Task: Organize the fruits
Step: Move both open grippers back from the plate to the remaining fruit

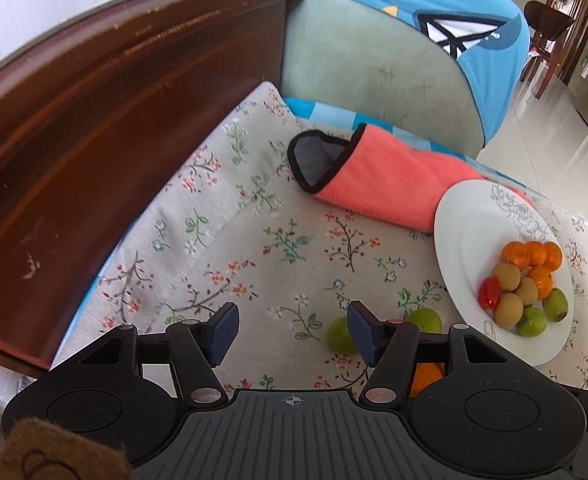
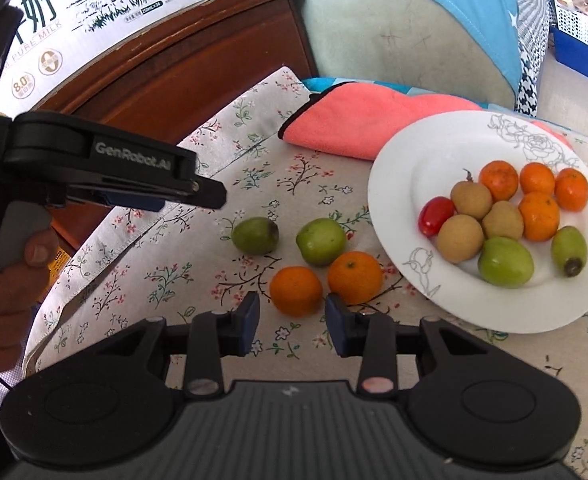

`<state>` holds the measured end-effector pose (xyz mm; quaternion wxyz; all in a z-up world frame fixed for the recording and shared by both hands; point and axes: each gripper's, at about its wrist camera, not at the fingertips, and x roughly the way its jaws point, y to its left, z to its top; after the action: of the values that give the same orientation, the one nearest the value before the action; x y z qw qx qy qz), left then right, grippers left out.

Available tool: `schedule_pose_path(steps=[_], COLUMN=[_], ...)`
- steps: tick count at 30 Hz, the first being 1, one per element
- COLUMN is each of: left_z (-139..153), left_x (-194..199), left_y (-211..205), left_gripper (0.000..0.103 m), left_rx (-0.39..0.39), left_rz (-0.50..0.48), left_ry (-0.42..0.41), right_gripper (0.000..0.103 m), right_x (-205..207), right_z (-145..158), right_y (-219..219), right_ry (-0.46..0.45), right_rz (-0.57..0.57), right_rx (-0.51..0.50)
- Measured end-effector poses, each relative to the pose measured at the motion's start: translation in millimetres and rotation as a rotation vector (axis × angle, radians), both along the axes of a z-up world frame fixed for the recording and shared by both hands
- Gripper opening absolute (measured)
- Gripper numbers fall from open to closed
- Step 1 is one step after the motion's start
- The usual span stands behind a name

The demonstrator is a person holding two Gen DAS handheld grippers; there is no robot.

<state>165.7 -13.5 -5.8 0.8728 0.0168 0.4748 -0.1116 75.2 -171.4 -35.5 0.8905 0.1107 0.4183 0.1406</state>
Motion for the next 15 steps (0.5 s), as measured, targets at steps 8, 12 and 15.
schedule_pose_path(steps=[8, 12, 15], left_z=[-14, -13, -12], left_x=[2, 0, 0], left_y=[-7, -9, -9], left_gripper=[0.059, 0.059, 0.059], left_rx=[-0.001, -0.004, -0.023], left_rz=[-0.012, -0.022, -0.025], left_ry=[0.025, 0.009, 0.008], right_gripper=[0.038, 0.031, 0.031], right_x=[4, 4, 4], right_z=[-5, -6, -6], right_y=[9, 10, 8], right_ry=[-0.023, -0.033, -0.027], right_rz=[-0.003, -0.001, 0.003], right_rx=[-0.036, -0.056, -0.050])
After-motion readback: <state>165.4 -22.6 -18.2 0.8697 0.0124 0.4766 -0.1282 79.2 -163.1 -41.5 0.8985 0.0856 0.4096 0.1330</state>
